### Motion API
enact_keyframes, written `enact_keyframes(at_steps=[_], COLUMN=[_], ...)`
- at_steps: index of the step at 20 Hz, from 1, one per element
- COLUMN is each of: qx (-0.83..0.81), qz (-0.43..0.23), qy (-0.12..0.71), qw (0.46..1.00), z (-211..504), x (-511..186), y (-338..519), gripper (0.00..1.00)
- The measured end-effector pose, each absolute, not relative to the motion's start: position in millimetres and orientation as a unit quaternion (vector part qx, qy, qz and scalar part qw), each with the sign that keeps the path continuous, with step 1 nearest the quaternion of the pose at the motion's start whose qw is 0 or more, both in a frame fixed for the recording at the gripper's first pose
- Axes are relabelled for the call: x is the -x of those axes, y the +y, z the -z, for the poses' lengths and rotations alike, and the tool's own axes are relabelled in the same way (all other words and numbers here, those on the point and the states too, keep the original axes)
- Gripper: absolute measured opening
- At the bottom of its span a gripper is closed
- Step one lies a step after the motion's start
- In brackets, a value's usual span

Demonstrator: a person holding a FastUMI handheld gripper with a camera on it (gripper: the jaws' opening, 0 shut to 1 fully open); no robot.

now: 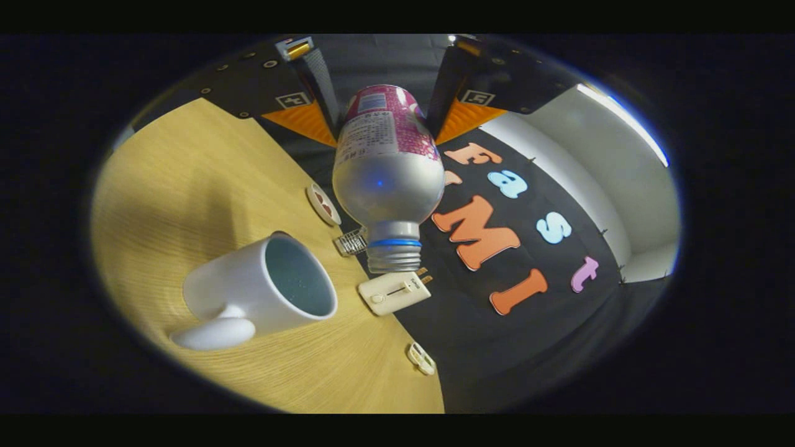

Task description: Take the bottle from table, then pour the juice into the cup, finally place the bottle on the coaster

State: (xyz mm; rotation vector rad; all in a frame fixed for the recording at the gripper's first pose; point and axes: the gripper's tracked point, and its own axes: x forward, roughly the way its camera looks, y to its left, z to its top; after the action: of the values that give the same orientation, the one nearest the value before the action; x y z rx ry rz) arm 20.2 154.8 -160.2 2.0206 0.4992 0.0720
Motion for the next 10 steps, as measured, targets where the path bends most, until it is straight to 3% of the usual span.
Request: enact_keyframes(at_steps=[5,10], qx=[-0.775,-0.66], qz=[-0.028,-0.029], qy=[0.245,0.255], qw=[0.581,0.706], z=[179,186], x=[-10,-10], y=[165,157], gripper=[0.72,0.72])
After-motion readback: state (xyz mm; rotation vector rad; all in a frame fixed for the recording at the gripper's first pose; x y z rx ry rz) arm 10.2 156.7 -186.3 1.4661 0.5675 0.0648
